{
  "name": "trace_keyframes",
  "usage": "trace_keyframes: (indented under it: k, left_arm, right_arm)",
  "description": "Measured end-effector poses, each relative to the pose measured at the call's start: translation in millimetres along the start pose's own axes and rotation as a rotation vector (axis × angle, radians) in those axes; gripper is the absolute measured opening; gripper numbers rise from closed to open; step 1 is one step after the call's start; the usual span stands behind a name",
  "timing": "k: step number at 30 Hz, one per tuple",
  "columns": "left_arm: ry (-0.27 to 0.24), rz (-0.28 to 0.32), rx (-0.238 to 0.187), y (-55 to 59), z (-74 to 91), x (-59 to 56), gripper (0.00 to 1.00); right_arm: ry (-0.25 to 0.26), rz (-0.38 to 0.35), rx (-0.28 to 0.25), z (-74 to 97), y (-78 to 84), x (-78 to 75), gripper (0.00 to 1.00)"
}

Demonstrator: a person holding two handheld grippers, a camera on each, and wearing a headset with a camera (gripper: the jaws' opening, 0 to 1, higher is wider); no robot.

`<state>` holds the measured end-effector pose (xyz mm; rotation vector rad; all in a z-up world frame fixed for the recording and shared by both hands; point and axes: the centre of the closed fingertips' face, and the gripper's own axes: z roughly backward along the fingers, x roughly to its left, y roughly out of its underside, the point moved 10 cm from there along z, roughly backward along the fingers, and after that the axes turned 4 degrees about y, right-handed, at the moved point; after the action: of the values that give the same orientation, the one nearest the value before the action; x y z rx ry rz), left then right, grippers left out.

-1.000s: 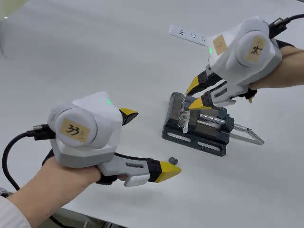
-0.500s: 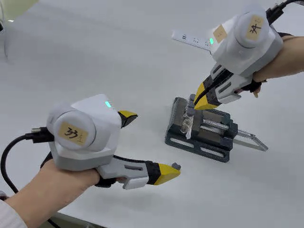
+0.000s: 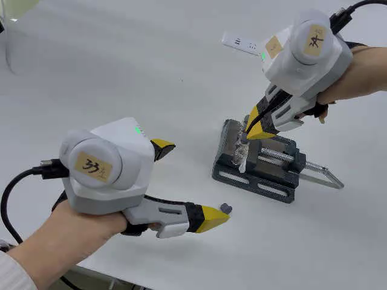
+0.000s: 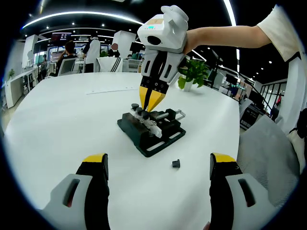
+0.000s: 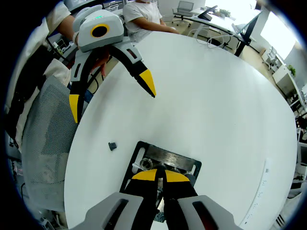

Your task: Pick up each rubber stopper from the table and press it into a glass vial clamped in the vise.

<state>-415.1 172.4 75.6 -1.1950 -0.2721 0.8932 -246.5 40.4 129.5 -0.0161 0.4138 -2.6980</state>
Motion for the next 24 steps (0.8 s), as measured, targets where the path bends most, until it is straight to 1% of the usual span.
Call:
trace_keyframes:
  k: [4, 9, 11, 12, 17, 20, 24]
  left_arm:
    - [0.001, 0.002, 0.003, 2.2, -0.3, 0.5, 0.86]
    - [0.005, 0.007, 0.002, 2.1, -1.5, -0.1, 0.86]
    - [0.009, 0.007, 0.003, 1.5, -2.7, -0.9, 0.86]
    - [0.011, 0.006, 0.004, 1.4, -3.5, -1.6, 0.86]
    - [0.017, 0.008, 0.005, 1.0, -6.2, -2.4, 0.85]
    - [0.02, 0.009, 0.009, 0.8, -8.3, -3.1, 0.85]
    - [0.024, 0.014, 0.011, 0.9, -12.0, -2.6, 0.85]
  right_arm:
    - [-0.011, 0.004, 0.007, -1.2, -0.4, 1.4, 0.0]
    - [-0.012, 0.016, 0.02, -1.2, -1.1, 1.9, 0.0]
    - [-0.017, 0.009, 0.026, -1.3, -1.7, 1.5, 0.0]
    - [-0.021, -0.011, 0.03, -1.6, -2.1, 0.2, 0.0]
    - [-0.028, -0.023, 0.038, -2.2, -2.4, -0.8, 0.0]
    - [-0.041, -0.048, 0.048, -3.0, -3.3, -2.7, 0.0]
    - [-0.049, -0.043, 0.075, -2.9, -5.0, 0.9, 0.0]
